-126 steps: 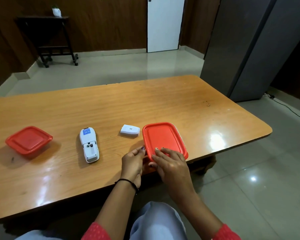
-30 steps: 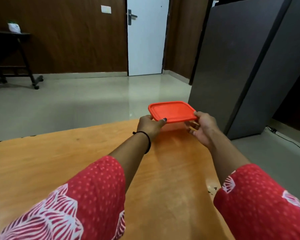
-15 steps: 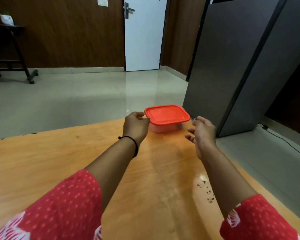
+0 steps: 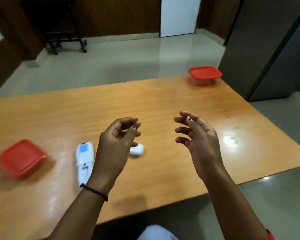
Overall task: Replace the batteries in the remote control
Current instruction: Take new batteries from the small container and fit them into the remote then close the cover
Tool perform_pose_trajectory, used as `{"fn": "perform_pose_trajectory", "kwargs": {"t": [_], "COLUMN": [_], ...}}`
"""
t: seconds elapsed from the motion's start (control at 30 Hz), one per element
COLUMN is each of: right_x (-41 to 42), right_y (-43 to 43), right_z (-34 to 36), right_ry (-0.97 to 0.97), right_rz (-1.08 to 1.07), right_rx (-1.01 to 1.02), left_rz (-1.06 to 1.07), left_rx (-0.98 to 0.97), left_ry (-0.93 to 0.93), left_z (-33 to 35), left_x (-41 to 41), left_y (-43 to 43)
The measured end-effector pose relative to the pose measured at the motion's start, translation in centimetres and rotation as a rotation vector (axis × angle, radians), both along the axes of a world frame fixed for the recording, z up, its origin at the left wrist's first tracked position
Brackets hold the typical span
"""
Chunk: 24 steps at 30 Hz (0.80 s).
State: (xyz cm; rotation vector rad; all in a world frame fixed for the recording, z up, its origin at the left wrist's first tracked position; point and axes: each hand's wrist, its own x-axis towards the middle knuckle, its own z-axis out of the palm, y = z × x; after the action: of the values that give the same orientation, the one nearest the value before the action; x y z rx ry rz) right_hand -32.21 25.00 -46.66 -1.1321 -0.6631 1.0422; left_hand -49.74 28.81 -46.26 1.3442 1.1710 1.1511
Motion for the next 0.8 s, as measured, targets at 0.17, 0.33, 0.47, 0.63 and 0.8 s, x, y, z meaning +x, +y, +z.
{"fn": "perform_pose_trajectory", "kwargs": {"t": [0.17,0.33,0.47,0.63,0.8], "right_x": [-8.9,-15.9,-19.2,-21.3,-20.2], "right_y": [-6.6,-8.6,-6.6,-2.3,3.2], "right_z": [-1.0,-3.4,-6.8,-10.1,-10.9], "right_ry": [0.004,-0.147,-0.348,-0.574,-0.833], "right_rz": [0.115,0.15,0.162,0.187,-0.071], "right_rx": [-0.028,-0.089,-0.199,-0.22,-0.108], "left_rz": [0.189,0.24,0.3,0.4,0.382], "left_rx": [-0.101,-0.149,-0.162,-0.147,-0.117], "left_ry": [-0.079,-0.118,-0.135,-0.122,-0.039], "left_z": [-2.7,-5.2,-7.5,-10.5,-12.2], "left_x": [-10.4,-14.9,-17.0,-19.0,-19.8], "left_y": [-9.1,-12.5,-10.7,-6.5,-2.2]}}
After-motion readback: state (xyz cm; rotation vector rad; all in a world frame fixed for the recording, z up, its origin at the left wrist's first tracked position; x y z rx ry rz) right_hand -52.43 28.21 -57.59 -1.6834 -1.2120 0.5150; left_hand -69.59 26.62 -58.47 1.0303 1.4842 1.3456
